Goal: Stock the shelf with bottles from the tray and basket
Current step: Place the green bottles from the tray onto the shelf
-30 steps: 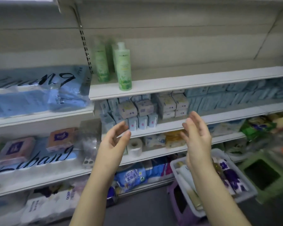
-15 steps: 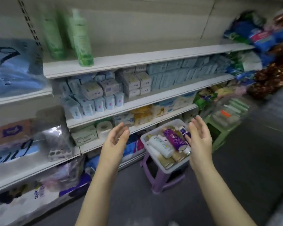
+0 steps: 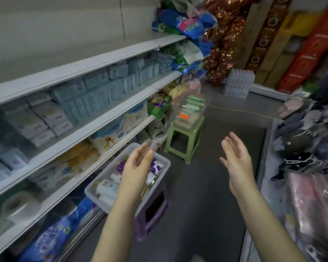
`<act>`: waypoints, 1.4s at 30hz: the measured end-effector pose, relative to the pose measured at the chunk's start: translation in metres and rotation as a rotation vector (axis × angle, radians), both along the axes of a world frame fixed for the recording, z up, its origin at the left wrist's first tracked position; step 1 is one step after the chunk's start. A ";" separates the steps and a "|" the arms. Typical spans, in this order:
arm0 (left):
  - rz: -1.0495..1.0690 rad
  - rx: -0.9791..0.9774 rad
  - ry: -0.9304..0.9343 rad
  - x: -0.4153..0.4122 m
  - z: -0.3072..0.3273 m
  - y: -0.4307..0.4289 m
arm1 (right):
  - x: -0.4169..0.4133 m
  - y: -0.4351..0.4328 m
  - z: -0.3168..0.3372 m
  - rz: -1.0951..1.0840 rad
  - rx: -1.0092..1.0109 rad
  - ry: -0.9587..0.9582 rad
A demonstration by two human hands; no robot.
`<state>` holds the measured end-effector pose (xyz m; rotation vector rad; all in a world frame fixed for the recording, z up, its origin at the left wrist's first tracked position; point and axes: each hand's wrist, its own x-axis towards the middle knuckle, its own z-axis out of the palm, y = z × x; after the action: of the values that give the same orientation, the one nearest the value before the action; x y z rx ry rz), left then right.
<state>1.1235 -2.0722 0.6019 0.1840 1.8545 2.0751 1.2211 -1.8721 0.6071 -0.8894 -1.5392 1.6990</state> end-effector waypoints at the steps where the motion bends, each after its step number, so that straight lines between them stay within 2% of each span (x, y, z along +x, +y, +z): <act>1: -0.019 -0.008 0.003 -0.002 -0.001 0.027 | 0.001 0.023 -0.001 0.002 -0.003 -0.007; 7: -0.040 0.035 -0.011 -0.016 0.001 0.159 | -0.013 0.149 -0.005 0.028 -0.011 -0.048; 13: -0.011 -0.039 -0.063 -0.061 -0.016 0.229 | -0.061 0.231 -0.014 0.012 -0.041 -0.042; 24: 0.027 -0.050 -0.182 -0.217 -0.071 0.361 | -0.206 0.366 -0.042 0.060 -0.041 -0.144; 29: 0.034 -0.072 -0.246 -0.281 -0.077 0.418 | -0.257 0.431 -0.049 0.041 -0.204 -0.074; 32: 0.057 -0.090 -0.283 -0.314 -0.086 0.452 | -0.284 0.465 -0.059 0.045 -0.200 -0.110; 37: 0.124 -0.127 -0.331 -0.362 -0.118 0.520 | -0.355 0.539 -0.090 0.106 -0.193 -0.194; 42: 0.274 -0.227 -0.323 -0.412 -0.154 0.596 | -0.450 0.620 -0.127 0.292 -0.174 -0.284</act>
<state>0.7115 -1.4761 0.4481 -0.4590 1.9717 1.8953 0.7714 -1.2516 0.4798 -1.0745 -1.7994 2.0067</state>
